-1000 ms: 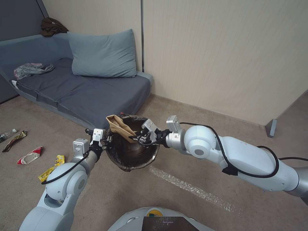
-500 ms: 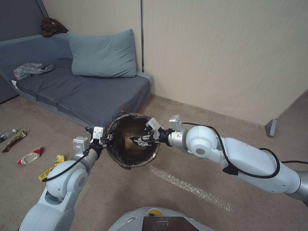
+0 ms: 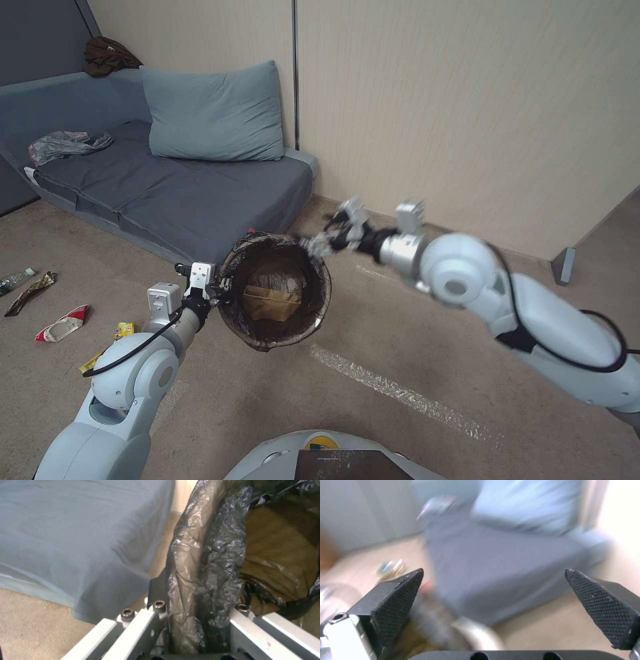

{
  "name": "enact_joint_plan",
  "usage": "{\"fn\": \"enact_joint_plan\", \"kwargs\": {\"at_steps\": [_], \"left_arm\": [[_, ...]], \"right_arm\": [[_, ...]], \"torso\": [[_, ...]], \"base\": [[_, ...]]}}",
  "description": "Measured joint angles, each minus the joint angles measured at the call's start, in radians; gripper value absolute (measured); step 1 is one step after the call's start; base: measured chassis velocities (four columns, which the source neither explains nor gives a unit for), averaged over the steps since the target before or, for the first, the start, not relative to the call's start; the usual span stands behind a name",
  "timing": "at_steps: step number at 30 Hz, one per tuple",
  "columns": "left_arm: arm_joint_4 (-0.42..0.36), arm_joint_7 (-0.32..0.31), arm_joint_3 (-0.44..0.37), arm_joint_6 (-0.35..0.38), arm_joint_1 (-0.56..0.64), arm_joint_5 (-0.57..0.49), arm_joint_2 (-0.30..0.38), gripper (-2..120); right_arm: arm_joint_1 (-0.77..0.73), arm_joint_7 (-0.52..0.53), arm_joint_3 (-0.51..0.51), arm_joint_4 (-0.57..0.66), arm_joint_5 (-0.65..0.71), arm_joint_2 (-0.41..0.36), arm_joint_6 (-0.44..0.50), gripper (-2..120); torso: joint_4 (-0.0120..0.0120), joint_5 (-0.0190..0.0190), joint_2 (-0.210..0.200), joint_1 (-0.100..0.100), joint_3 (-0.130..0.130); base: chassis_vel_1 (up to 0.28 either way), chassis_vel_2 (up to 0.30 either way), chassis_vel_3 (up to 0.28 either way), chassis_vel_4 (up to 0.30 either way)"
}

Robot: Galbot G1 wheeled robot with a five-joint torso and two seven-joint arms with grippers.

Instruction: Pick up the trash bin, then pick up the garbage from the floor and place it into the trash bin.

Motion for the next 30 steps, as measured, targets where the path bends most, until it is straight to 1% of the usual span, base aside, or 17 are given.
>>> {"fn": "enact_joint_plan", "kwargs": {"at_steps": [5,6,7,8,10,11,13,14,15,16,18,19,21,23,24,26,30], "left_arm": [[-0.001,0.0,-0.003,0.0,0.002,-0.005,0.002,0],[-0.004,-0.001,-0.009,0.0,0.003,-0.013,0.007,0],[-0.004,-0.001,-0.009,0.0,0.003,-0.013,0.007,0],[-0.005,-0.003,-0.012,0.0,0.003,-0.017,0.009,0],[-0.008,-0.008,-0.015,0.0,0.003,-0.023,0.01,0],[-0.008,-0.008,-0.015,0.0,0.003,-0.023,0.01,0],[-0.008,-0.016,-0.012,0.0,0.006,-0.027,0.0,0],[-0.008,-0.017,-0.011,0.0,0.007,-0.027,-0.001,0],[-0.008,-0.017,-0.011,0.0,0.007,-0.027,-0.001,0],[-0.01,-0.018,-0.009,0.0,0.01,-0.027,-0.003,0],[-0.016,-0.02,-0.008,0.0,0.011,-0.031,-0.004,0],[-0.016,-0.02,-0.008,0.0,0.011,-0.031,-0.004,0],[-0.024,-0.023,-0.007,0.0,0.016,-0.037,0.001,0],[-0.028,-0.027,-0.008,0.0,0.022,-0.043,0.008,0],[-0.028,-0.027,-0.008,0.0,0.022,-0.043,0.008,0],[-0.039,-0.051,-0.014,0.0,0.032,-0.062,0.011,0],[-0.045,-0.057,-0.016,0.0,0.039,-0.064,0.005,0]], "right_arm": [[-0.007,0.019,0.073,-0.006,0.013,-0.007,0.016,100],[-0.025,0.045,0.155,-0.012,0.022,-0.019,0.047,100],[-0.025,0.045,0.155,-0.012,0.022,-0.019,0.047,100],[-0.046,0.059,0.205,-0.015,0.02,-0.023,0.07,100],[-0.141,0.075,0.37,-0.015,-0.074,-0.007,0.121,100],[-0.141,0.075,0.37,-0.015,-0.074,-0.007,0.121,100],[-0.375,0.033,0.619,-0.012,-0.361,0.089,0.174,100],[-0.439,0.015,0.672,-0.011,-0.43,0.12,0.189,100],[-0.439,0.015,0.672,-0.011,-0.43,0.12,0.189,100],[-0.602,-0.042,0.787,-0.025,-0.613,0.204,0.251,100],[-0.77,-0.102,0.864,-0.078,-0.871,0.322,0.393,100],[-0.77,-0.102,0.864,-0.078,-0.871,0.322,0.393,100],[-0.865,-0.12,0.882,-0.105,-1.001,0.478,0.455,100],[-0.898,-0.116,0.877,-0.119,-1.054,0.565,0.475,100],[-0.898,-0.116,0.877,-0.119,-1.054,0.565,0.475,100],[-0.925,-0.114,0.873,-0.142,-1.106,0.633,0.504,100],[-0.937,-0.113,0.877,-0.157,-1.129,0.649,0.528,100]], "torso": [[0.0002,0.0001,0.0,0.0,0.0],[0.0003,-0.0002,0.0,0.0,0.0],[0.0003,-0.0002,0.0,0.0,0.0],[0.0002,-0.0002,0.0,0.0,0.0],[0.0002,-0.0001,0.0,0.0,0.0],[0.0002,-0.0001,0.0,0.0,0.0],[0.0,0.0002,0.0,0.0,0.0],[-0.0001,0.0002,0.0,0.0,0.0],[-0.0001,0.0002,0.0,0.0,0.0],[-0.0004,0.0004,0.0,0.0,0.0],[-0.0004,-0.0001,0.0,0.0,0.0],[-0.0004,-0.0001,0.0,0.0,0.0],[-0.0004,0.0,0.0,0.0,0.0],[0.0003,-0.0002,0.0,0.0,0.0],[0.0003,-0.0002,0.0,0.0,0.0],[0.0001,-0.0004,0.0,0.0,0.0],[0.0,-0.0004,0.0,0.0,0.0]], "base": [[0.0,0.0,0.0,0.0],[0.0,0.0,0.0,0.0],[0.0,0.0,0.0,0.0],[0.0,0.0,0.0,0.0],[0.0,0.0,0.0,0.0],[0.0,0.0,0.0,0.0],[0.0,0.0,0.0,0.0],[0.0,0.0,0.0,0.0],[0.0,0.0,0.0,0.0],[0.0,0.0,0.0,0.0],[0.0,0.0,0.0,0.0],[0.0,0.0,0.0,0.0],[0.0,0.0,0.0,0.0],[0.0,0.0,0.0,0.0],[0.0,0.0,0.0,0.0],[0.0,0.0,0.0,0.0],[0.0,0.0,0.0,0.0]]}}
